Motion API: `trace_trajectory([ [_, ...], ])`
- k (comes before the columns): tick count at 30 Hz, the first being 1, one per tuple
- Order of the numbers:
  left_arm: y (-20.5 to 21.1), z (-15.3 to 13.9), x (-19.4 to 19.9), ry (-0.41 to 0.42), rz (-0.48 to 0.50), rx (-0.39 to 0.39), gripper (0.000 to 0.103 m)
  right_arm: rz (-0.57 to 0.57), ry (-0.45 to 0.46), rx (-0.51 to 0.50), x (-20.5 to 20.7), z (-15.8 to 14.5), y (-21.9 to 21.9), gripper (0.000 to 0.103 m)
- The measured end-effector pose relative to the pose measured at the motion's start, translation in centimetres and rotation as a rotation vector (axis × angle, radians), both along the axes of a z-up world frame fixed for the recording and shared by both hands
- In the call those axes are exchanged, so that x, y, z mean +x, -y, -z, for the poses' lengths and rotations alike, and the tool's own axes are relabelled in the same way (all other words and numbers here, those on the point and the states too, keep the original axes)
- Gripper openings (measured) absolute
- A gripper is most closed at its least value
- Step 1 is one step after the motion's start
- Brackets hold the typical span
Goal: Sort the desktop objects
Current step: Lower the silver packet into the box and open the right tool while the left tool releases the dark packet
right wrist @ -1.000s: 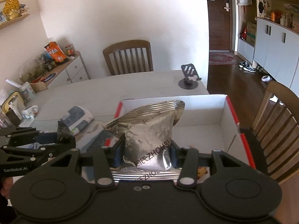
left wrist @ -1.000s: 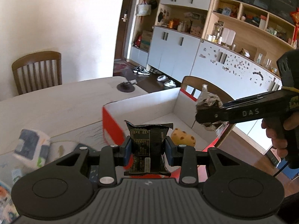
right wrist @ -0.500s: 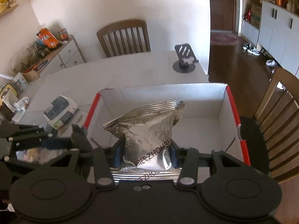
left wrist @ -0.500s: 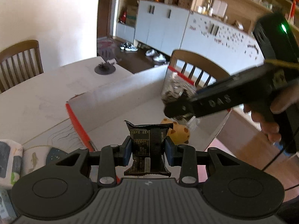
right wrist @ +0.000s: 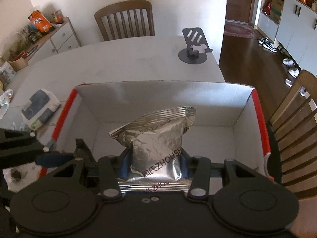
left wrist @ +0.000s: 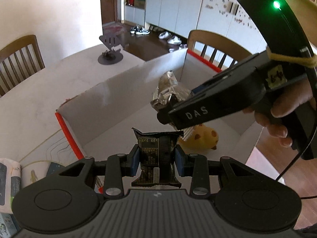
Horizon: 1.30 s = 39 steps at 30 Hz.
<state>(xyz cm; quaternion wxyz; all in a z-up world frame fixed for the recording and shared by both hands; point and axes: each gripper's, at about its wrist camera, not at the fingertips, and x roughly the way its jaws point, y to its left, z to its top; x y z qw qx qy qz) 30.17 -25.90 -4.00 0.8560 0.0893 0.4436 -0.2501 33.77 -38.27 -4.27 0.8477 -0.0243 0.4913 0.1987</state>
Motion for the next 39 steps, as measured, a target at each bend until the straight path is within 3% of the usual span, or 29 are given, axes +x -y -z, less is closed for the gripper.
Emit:
trace_trajectory([
  [16, 1.8, 1.9, 0.3, -0.037, 0.051, 0.096, 0.035, -0.012, -0.042, -0.041, 1.4, 2.6, -1.1, 0.047],
  [39, 2.4, 3.7, -0.1, -0.106, 0.071, 0.121, 0.035, -0.101, -0.055, -0.159, 3.1, 4.3, -3.8, 0.048],
])
